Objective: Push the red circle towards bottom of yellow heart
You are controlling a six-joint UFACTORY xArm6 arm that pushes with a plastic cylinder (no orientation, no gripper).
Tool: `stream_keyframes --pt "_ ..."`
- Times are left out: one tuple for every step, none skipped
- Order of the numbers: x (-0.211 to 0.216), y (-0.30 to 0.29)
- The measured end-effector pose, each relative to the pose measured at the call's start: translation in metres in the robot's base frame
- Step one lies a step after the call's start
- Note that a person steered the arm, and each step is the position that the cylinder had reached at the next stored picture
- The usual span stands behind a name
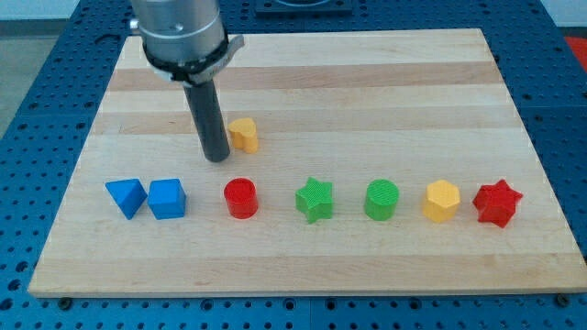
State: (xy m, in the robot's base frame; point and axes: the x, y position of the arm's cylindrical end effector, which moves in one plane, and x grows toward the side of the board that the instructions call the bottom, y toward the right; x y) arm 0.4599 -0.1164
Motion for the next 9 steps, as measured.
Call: stream_keyframes --pt "0.029 0.004" --pt "0.053 0.017" --pt "0.078 0.022" --pt "0.107 0.016" --pt "0.127 0.040" --pt "0.110 0.061" --pt "0.073 0.061" --pt "0.040 0.061" --pt "0.011 0.059"
